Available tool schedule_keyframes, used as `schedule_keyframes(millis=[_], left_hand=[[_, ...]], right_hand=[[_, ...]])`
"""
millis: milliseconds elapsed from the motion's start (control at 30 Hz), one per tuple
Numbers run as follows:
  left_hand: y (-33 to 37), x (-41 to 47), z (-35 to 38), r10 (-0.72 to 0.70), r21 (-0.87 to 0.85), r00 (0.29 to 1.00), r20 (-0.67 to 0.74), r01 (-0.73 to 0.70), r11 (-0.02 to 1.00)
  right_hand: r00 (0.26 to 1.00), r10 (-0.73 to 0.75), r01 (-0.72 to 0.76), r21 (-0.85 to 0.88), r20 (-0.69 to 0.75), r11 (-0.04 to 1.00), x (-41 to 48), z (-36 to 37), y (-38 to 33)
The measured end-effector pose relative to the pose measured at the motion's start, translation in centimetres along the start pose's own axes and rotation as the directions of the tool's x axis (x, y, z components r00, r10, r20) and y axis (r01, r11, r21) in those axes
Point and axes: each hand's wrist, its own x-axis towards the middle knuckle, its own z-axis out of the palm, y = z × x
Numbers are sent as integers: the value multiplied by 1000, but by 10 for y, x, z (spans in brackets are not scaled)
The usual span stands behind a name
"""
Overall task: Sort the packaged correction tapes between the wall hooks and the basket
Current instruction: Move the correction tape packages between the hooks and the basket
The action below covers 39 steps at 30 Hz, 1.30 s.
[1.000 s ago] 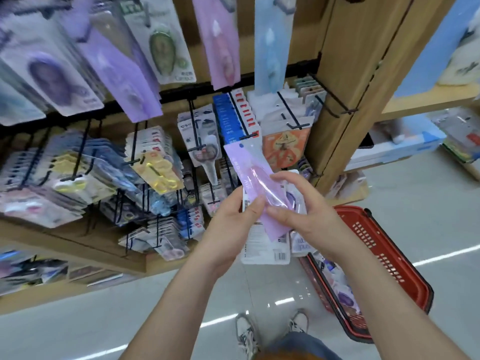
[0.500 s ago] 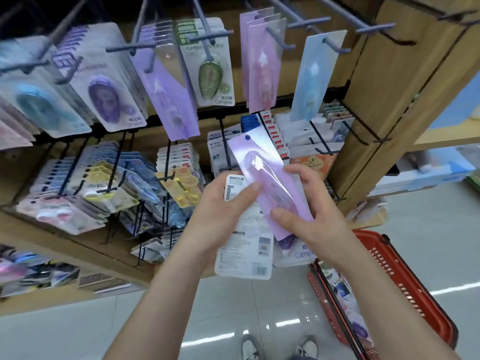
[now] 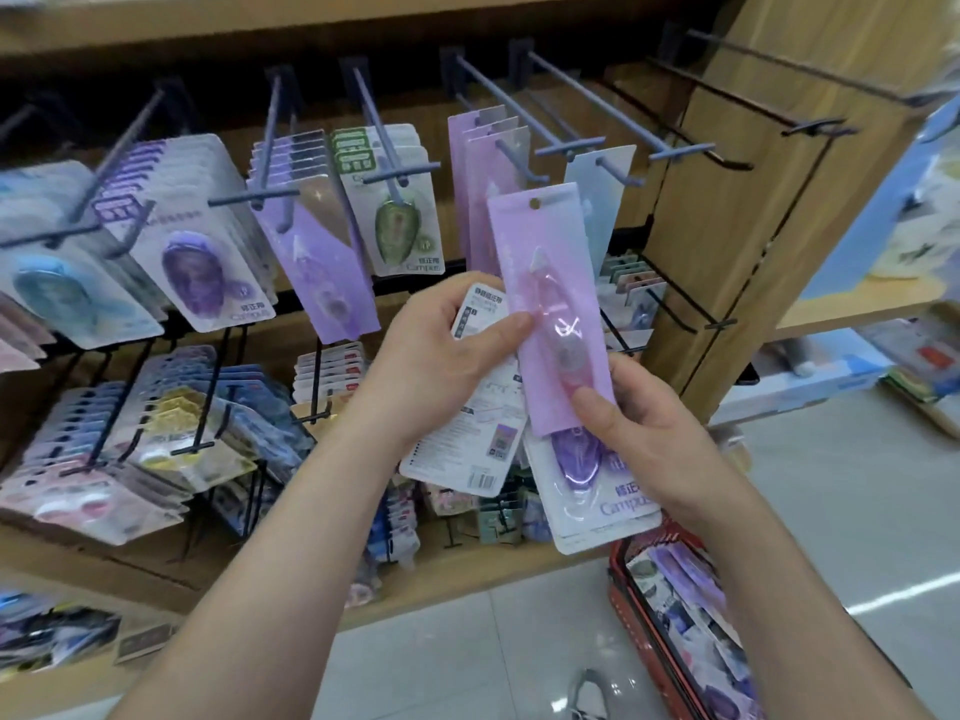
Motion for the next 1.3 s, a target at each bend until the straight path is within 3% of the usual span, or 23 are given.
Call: schedule_keyframes(millis=[400, 733, 833, 967, 1167, 1300], left_hand=[[10, 11, 17, -42, 5, 980, -194, 44, 999], [14, 8, 19, -147, 54, 969, -197, 161, 985], [16, 10, 14, -146, 91, 951, -273, 177, 980], [17, 2, 8, -84, 178, 916, -393, 165, 970], [13, -14, 14, -73, 265, 934, -350, 174, 948], [13, -19, 18, -90, 220, 932, -351, 175, 960]], right_hand=[[999, -41, 40, -15, -32, 999, 22, -10, 0], [999, 2, 0, 19, -54, 1000, 16, -4, 0], [995, 37, -35, 17, -88, 999, 25, -2, -9], [970, 106, -123, -68, -219, 990, 42, -1, -11], [924, 73, -188, -278, -376, 942, 47, -17, 2], [897, 25, -230, -418, -440, 879, 37, -33, 15]])
